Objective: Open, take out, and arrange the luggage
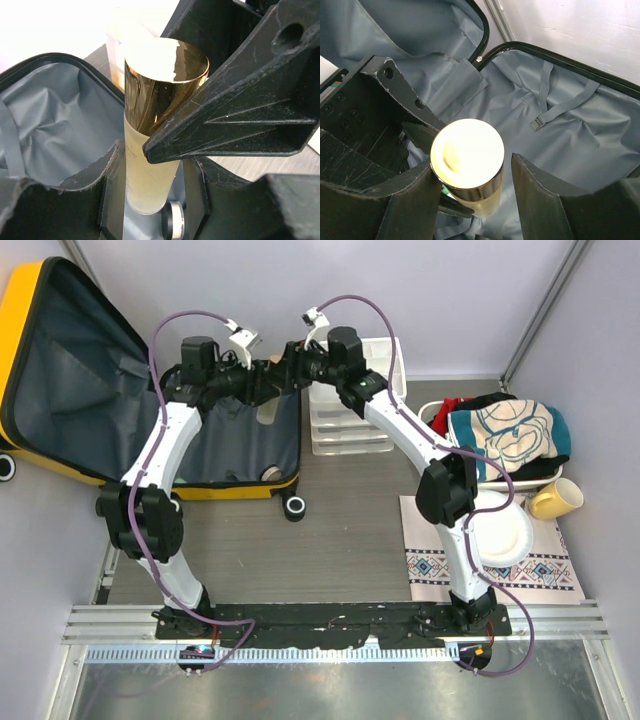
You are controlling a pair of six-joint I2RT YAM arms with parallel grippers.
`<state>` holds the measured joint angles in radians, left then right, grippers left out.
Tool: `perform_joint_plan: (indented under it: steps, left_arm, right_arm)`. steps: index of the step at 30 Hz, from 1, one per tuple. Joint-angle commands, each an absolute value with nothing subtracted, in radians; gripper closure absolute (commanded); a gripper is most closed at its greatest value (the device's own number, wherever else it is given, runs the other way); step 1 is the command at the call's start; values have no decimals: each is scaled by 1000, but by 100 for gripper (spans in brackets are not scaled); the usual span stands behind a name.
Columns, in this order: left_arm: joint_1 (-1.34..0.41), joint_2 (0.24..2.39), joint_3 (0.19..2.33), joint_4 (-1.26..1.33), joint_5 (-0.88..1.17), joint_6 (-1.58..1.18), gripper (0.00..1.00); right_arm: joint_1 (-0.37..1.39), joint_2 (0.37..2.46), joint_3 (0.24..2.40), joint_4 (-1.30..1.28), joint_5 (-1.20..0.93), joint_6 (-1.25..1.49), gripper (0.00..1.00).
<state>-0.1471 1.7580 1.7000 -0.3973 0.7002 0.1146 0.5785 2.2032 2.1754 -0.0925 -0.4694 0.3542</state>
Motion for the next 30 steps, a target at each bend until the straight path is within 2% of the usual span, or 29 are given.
perform_joint_plan:
  steps: [1, 4, 5, 6, 7, 8, 9, 12, 15, 16, 19, 24, 30]
  left_arm:
    - [-160, 1651, 1684, -152, 700, 133, 100]
    - [-160, 1638, 1651, -130, 686, 129, 100]
    - [-160, 1634, 1646, -127, 681, 127, 100]
    - [-161, 1626, 1641, -126, 678, 129, 100]
    - [-161, 1625, 1629, -126, 675, 127, 100]
    - [-161, 1620, 1621, -127, 663, 126, 100]
    - [-160, 1617, 1614, -129, 657, 123, 100]
    - [-160, 1598, 1576, -156, 638, 139, 100]
    - [-149, 1600, 1580, -236, 614, 153, 73]
    - [-143, 1606, 1582, -254, 618, 147, 56]
    - [-94, 1608, 1577, -308, 635, 127, 43]
    - [-8, 1589, 1578, -316, 689, 60, 33]
    - [52, 1566, 1546, -324, 655, 22, 30]
  right_arm:
    - [586, 2266, 2273, -141, -503, 400, 42]
    - [586, 2301, 2312, -156, -502, 422, 50]
    - [584, 2307, 2324, -158, -503, 428, 59]
    - [586, 2312, 2327, -158, -503, 429, 64]
    - [586, 2319, 2330, -160, -502, 431, 71]
    - [586, 2322, 2335, -158, -497, 433, 89]
    - [586, 2322, 2335, -155, -494, 436, 99]
    - [586, 2316, 2322, -117, -485, 437, 99]
    - [586, 2301, 2301, -66, -462, 446, 99]
    - [586, 2293, 2295, -49, -451, 448, 99]
    - [584, 2281, 2281, -6, -430, 448, 99]
    - [581, 2281, 2281, 55, -420, 457, 99]
    - [580, 2281, 2295, 86, -429, 466, 99]
